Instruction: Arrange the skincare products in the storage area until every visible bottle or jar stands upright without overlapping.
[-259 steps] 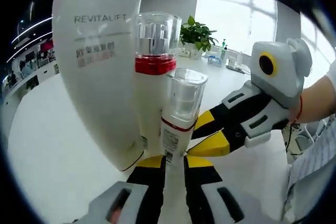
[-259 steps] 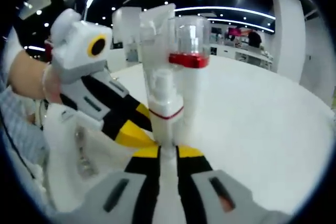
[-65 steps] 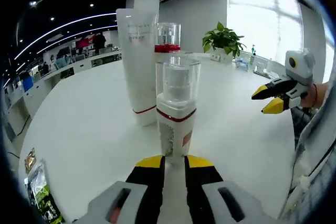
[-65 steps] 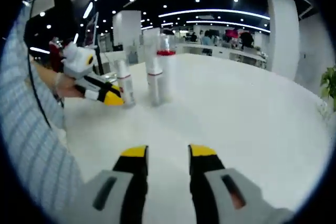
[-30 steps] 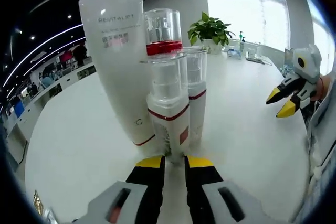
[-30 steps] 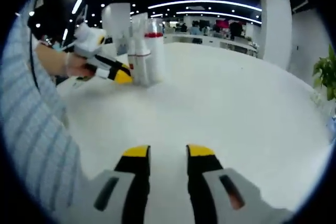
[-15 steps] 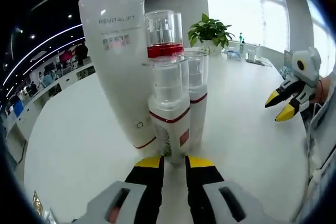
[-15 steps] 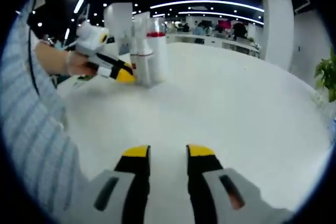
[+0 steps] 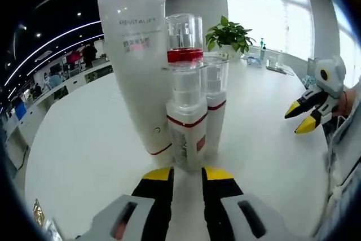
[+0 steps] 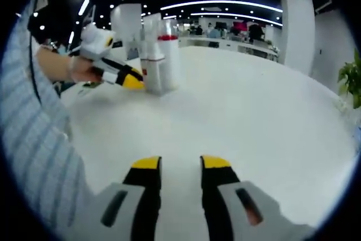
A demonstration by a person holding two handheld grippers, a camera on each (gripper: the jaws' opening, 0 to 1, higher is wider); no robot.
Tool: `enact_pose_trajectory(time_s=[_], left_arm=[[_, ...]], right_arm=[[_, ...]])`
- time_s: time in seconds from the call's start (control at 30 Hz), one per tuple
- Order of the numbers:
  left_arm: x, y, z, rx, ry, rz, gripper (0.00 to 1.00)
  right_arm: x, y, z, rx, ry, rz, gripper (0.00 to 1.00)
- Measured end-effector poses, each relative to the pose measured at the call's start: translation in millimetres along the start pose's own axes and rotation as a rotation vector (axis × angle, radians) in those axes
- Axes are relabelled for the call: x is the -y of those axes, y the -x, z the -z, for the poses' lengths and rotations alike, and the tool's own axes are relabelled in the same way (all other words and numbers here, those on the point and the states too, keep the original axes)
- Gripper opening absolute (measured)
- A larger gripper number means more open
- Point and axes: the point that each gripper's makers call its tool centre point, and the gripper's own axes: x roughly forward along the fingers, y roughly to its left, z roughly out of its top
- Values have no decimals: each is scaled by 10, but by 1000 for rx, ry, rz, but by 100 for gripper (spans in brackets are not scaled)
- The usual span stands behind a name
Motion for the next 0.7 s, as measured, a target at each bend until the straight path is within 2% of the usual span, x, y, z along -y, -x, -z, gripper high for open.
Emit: enact_pose_trajectory(time_s=[0.13,0.23,0.4,0.57,0.6,0.7], left_arm=[[10,55,14,7,12,1,22],[-8,161,30,17,32,-17,23],[8,418,-15,67,72,-19,26],[-46,685,-25,116,117,-51,27],[-62,761,-24,137,152,-57,28],[-99,851,29,146,183,-66,28]], right_arm=[[-58,-79,-23,1,-5,-17,26],[-135,-136,-26,-10,3,-40,26],[-238,-238,-75,-17,19,-76,26],[-373,-371,-202,-8,34,-124,26],[-427,-414,-248,-9,49,-145,26],[-501,-486,-319,-14,67,-172,26]])
